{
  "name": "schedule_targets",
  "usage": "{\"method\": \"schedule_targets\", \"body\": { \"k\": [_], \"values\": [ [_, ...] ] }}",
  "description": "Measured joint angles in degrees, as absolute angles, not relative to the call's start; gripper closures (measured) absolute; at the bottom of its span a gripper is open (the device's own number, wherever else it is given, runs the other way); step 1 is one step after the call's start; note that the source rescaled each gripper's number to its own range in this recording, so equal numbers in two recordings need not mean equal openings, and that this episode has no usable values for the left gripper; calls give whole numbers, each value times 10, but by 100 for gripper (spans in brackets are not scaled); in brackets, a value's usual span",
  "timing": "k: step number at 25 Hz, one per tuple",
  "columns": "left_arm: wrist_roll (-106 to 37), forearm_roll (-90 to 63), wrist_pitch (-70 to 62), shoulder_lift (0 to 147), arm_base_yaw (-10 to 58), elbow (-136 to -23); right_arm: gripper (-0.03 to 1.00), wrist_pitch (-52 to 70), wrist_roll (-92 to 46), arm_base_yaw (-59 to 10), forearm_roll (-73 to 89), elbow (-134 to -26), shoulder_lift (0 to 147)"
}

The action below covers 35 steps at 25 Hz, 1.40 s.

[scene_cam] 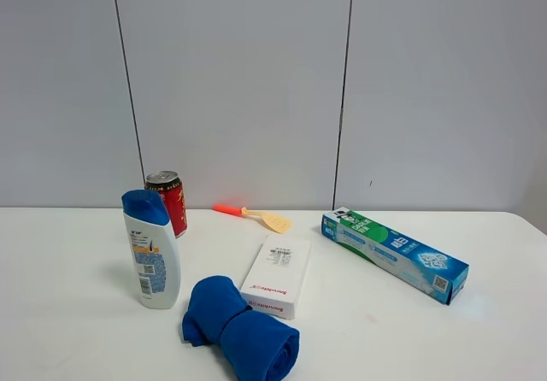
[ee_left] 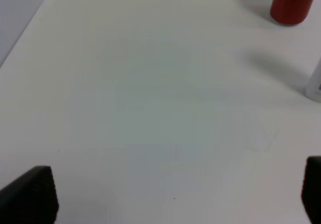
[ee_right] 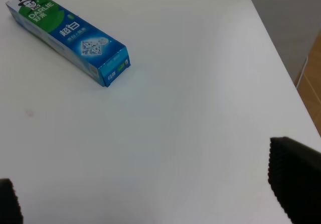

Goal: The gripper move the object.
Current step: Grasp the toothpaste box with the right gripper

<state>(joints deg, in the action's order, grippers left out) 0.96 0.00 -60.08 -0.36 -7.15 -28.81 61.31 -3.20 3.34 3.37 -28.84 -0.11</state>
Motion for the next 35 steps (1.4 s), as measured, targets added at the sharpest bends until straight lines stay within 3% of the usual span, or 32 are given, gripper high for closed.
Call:
{"method": "schedule_targets", "body": {
  "k": [28, 35],
  "values": [
    [10, 0, -601, -4, -71, -288, -3, 613, -32, 33, 34, -288, -1],
    [10, 0, -601, -4, -71, -288, -3, 614, -29, 33, 34, -410, 79]
  ]
}}
